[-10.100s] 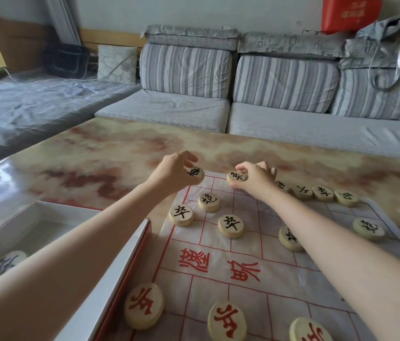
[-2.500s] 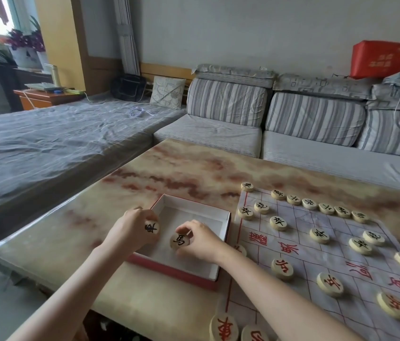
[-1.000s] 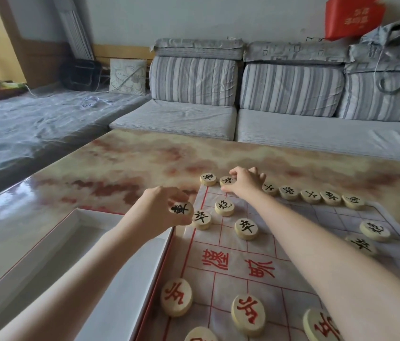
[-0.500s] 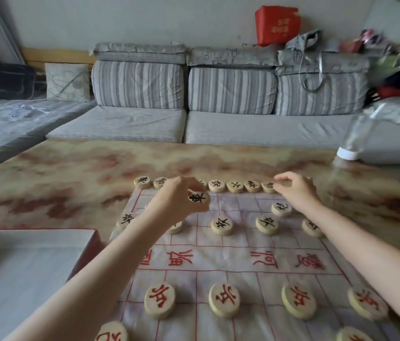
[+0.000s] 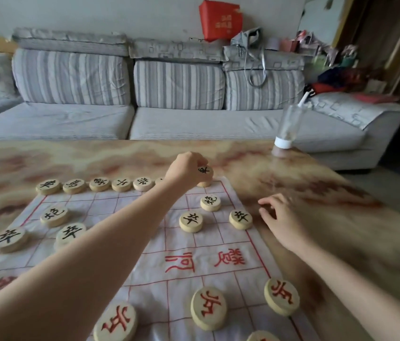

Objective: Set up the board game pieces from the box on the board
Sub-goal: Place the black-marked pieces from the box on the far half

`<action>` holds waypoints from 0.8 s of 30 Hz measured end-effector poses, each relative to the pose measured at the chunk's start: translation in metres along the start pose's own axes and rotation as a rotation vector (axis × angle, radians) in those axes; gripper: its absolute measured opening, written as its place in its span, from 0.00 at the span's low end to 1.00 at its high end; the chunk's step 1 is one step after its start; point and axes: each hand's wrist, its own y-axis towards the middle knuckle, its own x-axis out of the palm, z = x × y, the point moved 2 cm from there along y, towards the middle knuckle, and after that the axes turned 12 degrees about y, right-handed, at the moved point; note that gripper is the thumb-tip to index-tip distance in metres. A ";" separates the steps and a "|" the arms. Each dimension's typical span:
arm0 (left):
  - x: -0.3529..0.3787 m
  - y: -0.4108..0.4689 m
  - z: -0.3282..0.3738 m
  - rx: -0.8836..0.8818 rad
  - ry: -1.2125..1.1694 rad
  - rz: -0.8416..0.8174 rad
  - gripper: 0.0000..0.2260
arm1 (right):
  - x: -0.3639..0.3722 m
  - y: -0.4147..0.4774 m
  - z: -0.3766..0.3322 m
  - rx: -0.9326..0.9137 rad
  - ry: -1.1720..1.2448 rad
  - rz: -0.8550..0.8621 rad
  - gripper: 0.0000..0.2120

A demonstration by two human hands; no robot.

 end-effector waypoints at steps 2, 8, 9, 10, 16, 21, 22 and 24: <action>0.013 0.016 0.007 0.009 0.020 -0.008 0.15 | 0.000 0.000 0.000 -0.027 0.002 0.005 0.09; 0.044 0.050 0.022 0.074 0.078 -0.063 0.17 | 0.003 0.001 0.001 -0.068 -0.011 0.023 0.10; 0.049 0.053 0.022 0.083 0.089 -0.075 0.17 | 0.002 0.001 0.001 -0.073 -0.014 0.022 0.11; 0.054 0.055 0.021 0.087 0.103 -0.084 0.17 | 0.003 0.001 0.002 -0.076 -0.016 0.022 0.11; 0.077 0.061 0.007 0.081 0.146 -0.121 0.17 | 0.004 0.002 0.006 -0.083 0.023 0.024 0.09; 0.080 0.058 0.005 0.081 0.123 -0.123 0.21 | 0.006 0.003 0.007 -0.070 0.045 0.028 0.09; 0.079 0.058 0.005 0.085 0.116 -0.123 0.24 | 0.006 0.003 0.007 -0.070 0.042 0.027 0.09; 0.077 0.057 0.008 0.098 0.117 -0.109 0.26 | 0.005 0.003 0.006 -0.066 0.044 0.027 0.09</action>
